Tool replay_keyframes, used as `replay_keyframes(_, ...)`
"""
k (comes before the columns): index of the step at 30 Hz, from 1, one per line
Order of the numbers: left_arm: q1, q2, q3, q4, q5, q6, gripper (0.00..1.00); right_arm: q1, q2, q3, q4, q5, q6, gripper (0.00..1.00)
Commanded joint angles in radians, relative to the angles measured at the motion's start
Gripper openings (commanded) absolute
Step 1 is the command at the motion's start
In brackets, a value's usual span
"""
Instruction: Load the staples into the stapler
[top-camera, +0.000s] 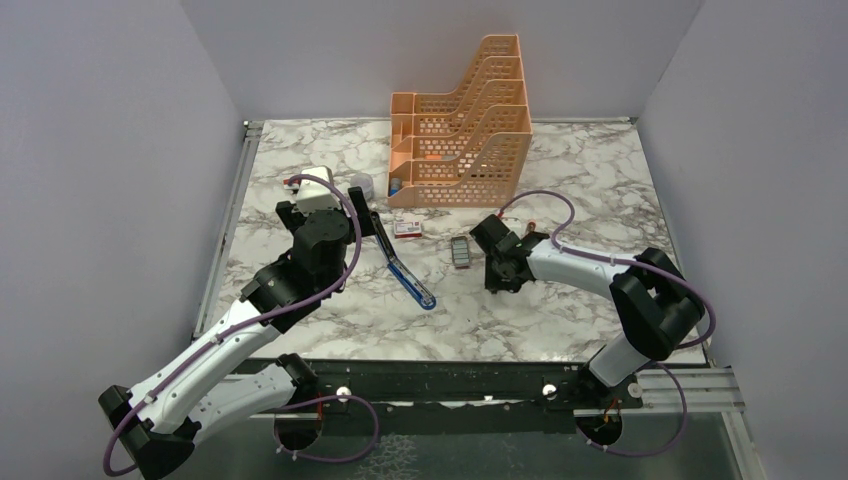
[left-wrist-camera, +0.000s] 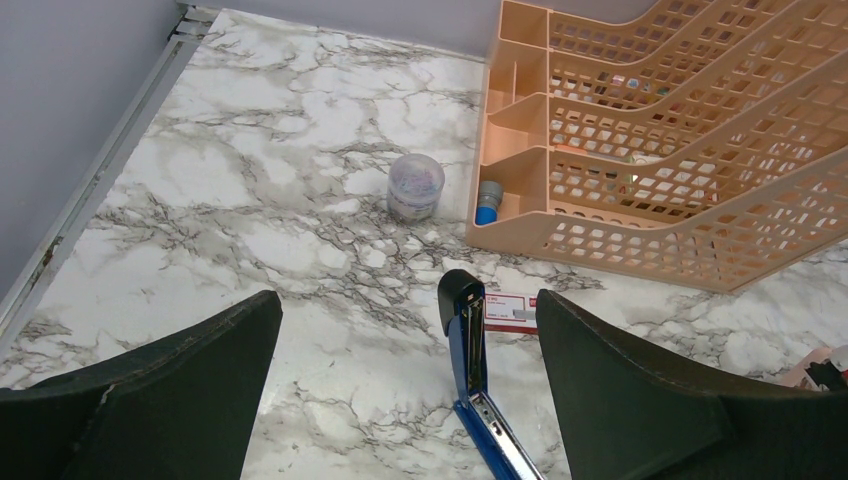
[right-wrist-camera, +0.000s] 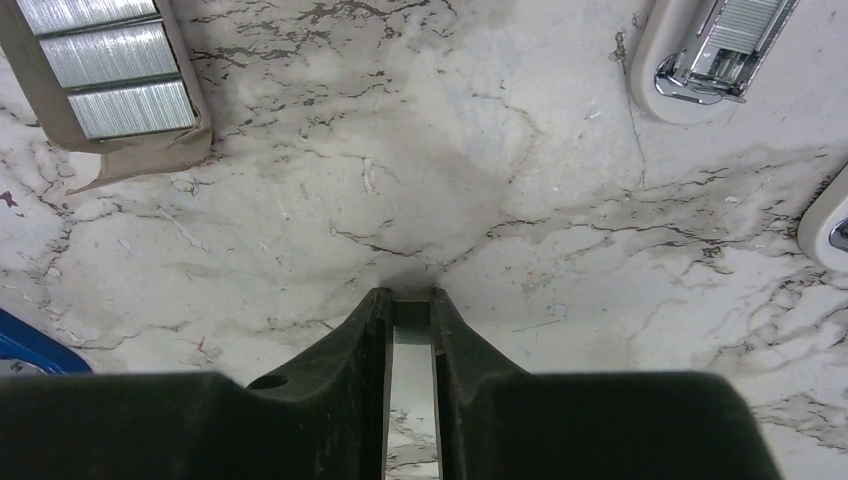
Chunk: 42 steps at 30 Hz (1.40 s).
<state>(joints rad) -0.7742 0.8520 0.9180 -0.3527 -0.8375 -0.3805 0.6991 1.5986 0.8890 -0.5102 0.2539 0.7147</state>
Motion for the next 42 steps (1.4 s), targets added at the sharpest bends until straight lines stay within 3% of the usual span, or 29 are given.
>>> replay_keyframes(1,0.0,-0.008,-0.002,0.02,0.011,0.005,0.98,-0.02,0.0,-0.008,0.0,0.065,0.021,0.22)
replay_keyframes(7,0.0,-0.008,-0.001,0.02,0.014,0.006,0.98,-0.098,-0.092,-0.018,-0.01,0.125,0.016,0.22)
replay_keyframes(21,0.0,-0.006,0.002,0.02,0.021,0.008,0.98,-0.412,-0.243,-0.101,0.009,0.19,-0.068,0.23)
replay_keyframes(42,0.0,0.016,0.005,0.024,0.015,0.01,0.98,-0.434,-0.204,-0.12,0.07,0.142,-0.051,0.23)
